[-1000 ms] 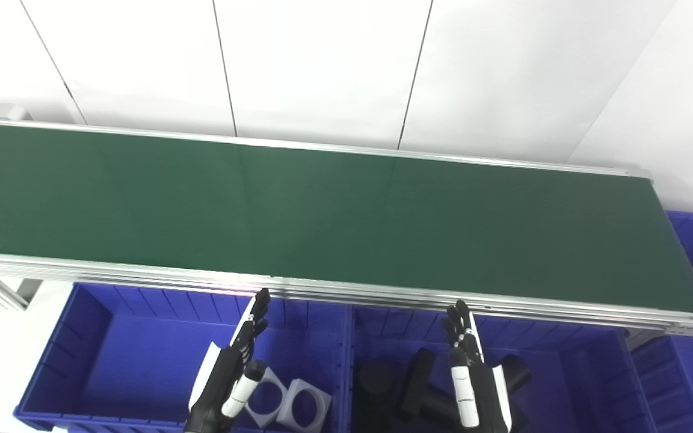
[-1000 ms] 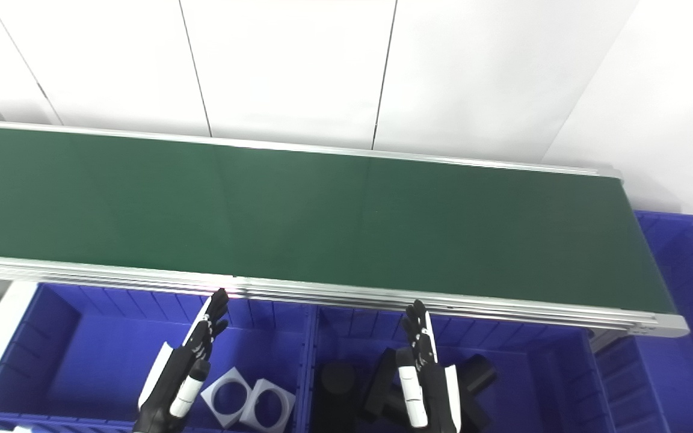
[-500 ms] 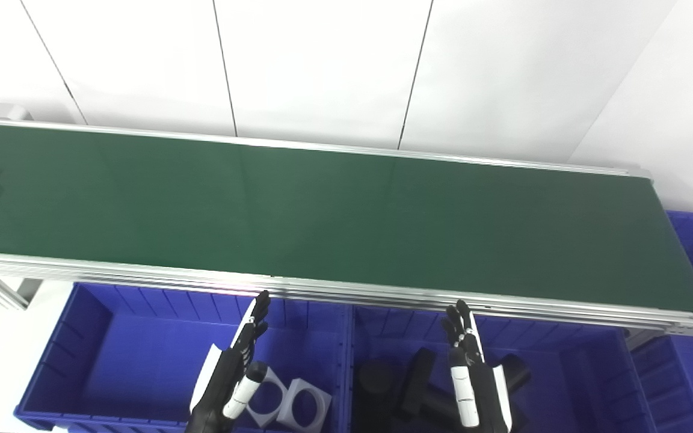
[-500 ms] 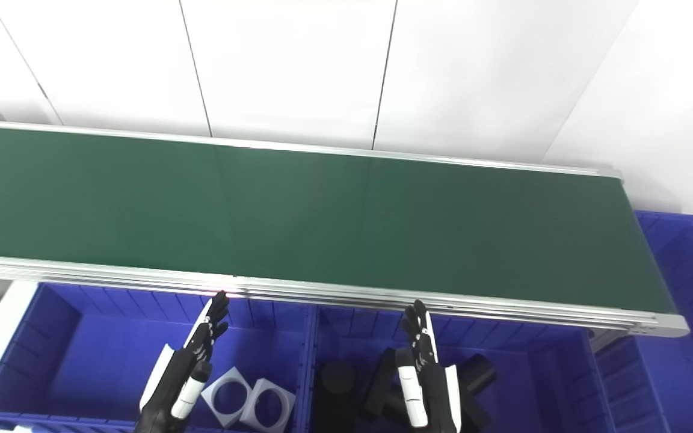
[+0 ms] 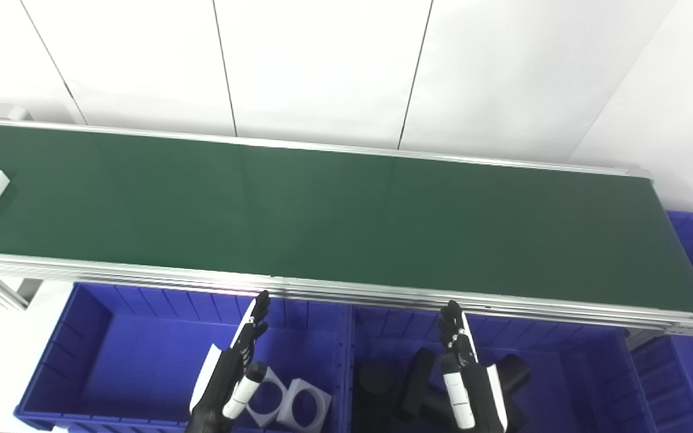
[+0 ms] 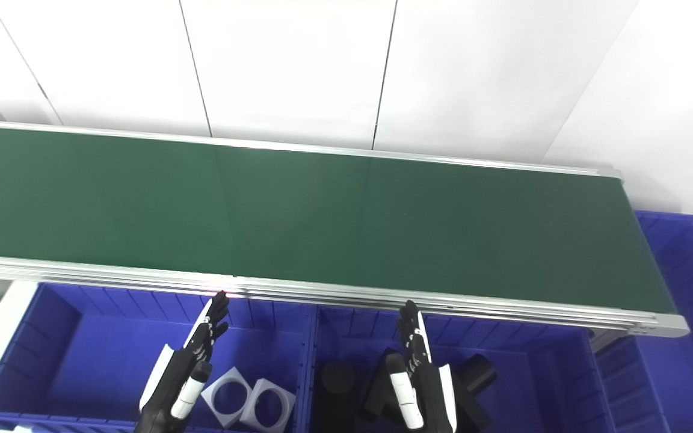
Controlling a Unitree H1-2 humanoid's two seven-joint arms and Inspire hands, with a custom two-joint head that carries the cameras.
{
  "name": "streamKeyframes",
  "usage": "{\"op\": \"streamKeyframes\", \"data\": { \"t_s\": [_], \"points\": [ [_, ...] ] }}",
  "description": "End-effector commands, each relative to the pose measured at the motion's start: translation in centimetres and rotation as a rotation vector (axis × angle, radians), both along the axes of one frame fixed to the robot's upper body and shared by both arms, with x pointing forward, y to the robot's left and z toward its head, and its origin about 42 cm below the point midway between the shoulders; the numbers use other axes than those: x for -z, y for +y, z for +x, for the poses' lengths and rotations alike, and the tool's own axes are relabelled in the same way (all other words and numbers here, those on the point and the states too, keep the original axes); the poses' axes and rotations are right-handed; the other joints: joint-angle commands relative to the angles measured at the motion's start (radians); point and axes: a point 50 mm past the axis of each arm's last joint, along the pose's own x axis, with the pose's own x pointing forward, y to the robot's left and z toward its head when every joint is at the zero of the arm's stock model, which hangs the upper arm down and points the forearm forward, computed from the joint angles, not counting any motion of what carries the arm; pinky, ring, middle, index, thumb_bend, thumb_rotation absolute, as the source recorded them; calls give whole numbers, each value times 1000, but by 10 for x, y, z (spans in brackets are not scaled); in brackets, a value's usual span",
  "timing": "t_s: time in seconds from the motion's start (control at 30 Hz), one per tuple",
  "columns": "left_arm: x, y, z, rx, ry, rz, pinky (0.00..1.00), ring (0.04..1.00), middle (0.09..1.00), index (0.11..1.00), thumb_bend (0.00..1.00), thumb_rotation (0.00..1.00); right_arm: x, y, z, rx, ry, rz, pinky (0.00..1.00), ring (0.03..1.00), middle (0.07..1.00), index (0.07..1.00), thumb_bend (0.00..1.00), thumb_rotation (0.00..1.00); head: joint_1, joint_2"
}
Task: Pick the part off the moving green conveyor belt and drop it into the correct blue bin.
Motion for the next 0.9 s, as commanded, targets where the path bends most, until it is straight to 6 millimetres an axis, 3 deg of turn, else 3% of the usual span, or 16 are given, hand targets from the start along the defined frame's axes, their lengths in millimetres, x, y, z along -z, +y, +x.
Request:
{"op": "streamKeyframes", "data": {
  "t_s": [0.0, 0.4, 0.87],
  "points": [
    [-12, 0, 8, -3, -84, -15, 976, 1000, 1000, 999, 778, 1000, -9, 1, 2, -30, -77, -5, 1000, 1000, 1000, 1000, 754, 892, 0, 0],
    [-15, 2, 4, -11, -89, -15, 964, 1000, 1000, 993, 801, 1000, -17, 12, -3, -104, -97, 3, 1000, 1000, 1000, 1000, 820, 948, -8, 14],
    [-14, 1, 5, -14, -83, -35, 970, 1000, 1000, 997, 807, 1000, -11, 10, 0, -141, -87, -55, 1000, 1000, 1000, 1000, 808, 1000, -9, 14]
  ]
}}
